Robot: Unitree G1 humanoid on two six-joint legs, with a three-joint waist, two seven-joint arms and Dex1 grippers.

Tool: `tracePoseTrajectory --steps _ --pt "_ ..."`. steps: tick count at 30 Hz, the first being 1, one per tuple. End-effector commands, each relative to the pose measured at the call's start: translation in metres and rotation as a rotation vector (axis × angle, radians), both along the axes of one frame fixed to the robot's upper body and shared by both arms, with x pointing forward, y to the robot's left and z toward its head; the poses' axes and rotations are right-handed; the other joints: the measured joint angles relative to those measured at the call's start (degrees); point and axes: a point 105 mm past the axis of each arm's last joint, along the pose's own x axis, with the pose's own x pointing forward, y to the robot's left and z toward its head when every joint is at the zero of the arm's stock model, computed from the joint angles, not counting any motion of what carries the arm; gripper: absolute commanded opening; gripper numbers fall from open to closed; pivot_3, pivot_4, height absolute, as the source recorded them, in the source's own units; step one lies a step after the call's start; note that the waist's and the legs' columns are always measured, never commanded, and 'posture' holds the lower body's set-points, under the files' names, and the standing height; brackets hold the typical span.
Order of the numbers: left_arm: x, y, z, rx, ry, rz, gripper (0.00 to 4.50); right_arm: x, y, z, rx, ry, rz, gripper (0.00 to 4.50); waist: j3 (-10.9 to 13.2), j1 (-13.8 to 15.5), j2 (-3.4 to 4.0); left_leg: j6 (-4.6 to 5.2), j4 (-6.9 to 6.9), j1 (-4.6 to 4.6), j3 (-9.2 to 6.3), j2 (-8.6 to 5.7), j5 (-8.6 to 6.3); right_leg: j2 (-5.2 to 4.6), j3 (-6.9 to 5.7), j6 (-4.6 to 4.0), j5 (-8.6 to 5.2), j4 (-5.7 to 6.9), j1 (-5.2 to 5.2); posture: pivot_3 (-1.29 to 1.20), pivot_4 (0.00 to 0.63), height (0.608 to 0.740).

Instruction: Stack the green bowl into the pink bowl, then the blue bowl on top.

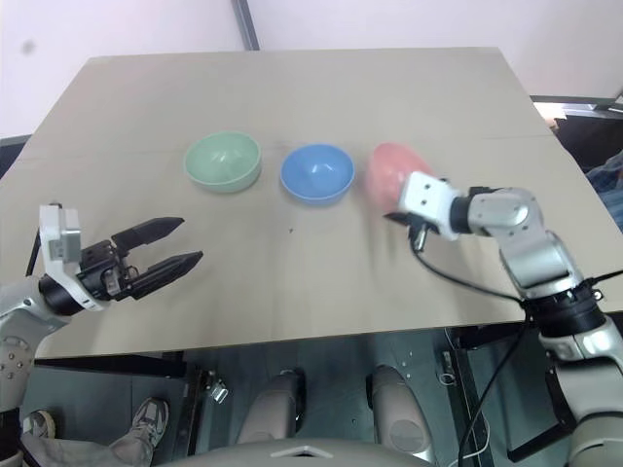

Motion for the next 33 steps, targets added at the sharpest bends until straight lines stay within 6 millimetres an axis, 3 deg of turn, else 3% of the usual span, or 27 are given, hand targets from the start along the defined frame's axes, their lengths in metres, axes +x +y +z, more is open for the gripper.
tracePoseTrajectory --steps 1,7,14,19,25,27,33 --pt "0.004 0.010 -0.005 0.012 -0.008 0.050 4.50 -0.025 0.023 -0.007 -0.043 -0.027 0.099 0.04 0.00 0.16 0.00 0.00 0.01 -0.01 0.00 -0.01 0.00 -0.01 0.00 0.01 0.00 -0.02 0.00 0.00 0.150 0.727" --pt "0.012 0.020 -0.009 0.030 -0.005 0.079 4.50 -0.045 0.070 -0.027 -0.095 -0.048 0.233 0.04 -0.03 0.07 -0.05 -0.01 0.09 0.03 0.00 0.02 0.01 0.02 -0.02 0.23 -0.13 0.05 -0.01 0.00 0.150 0.727" --pt "0.013 0.019 -0.006 0.035 -0.018 0.072 4.50 -0.026 0.097 -0.035 -0.133 -0.082 0.276 0.04 -0.04 0.03 -0.07 -0.02 0.10 0.01 0.00 0.02 0.01 0.01 -0.03 0.03 0.00 0.05 -0.01 0.00 0.150 0.727" --pt "0.013 0.020 -0.003 0.069 -0.043 0.125 4.50 -0.006 0.098 -0.038 -0.162 -0.110 0.228 0.04 -0.04 0.01 -0.08 -0.02 0.07 0.00 -0.04 0.02 0.01 0.01 -0.09 0.00 0.01 0.03 -0.01 0.00 0.150 0.727" --pt "0.014 0.018 0.002 0.120 -0.077 0.157 4.50 0.002 0.093 -0.029 -0.139 -0.115 0.200 2.64 -0.05 0.10 -0.09 -0.02 0.07 0.00 -0.04 0.02 0.01 0.01 -0.09 -0.01 0.01 0.04 -0.01 0.00 0.150 0.727" --pt "0.019 0.019 0.004 0.198 -0.097 0.200 4.50 -0.004 0.090 -0.019 -0.101 -0.086 0.197 3.44 -0.05 0.11 -0.09 -0.02 0.07 -0.01 -0.05 0.02 0.01 0.00 -0.09 0.00 0.01 0.04 0.00 0.00 0.150 0.727" --pt "0.042 0.030 0.024 0.495 -0.135 0.301 4.50 -0.035 0.072 0.038 0.163 0.081 0.204 3.44 -0.03 0.50 -0.08 -0.02 0.07 -0.03 -0.12 0.01 0.01 0.02 -0.14 0.00 0.01 0.05 0.00 0.00 0.150 0.727"
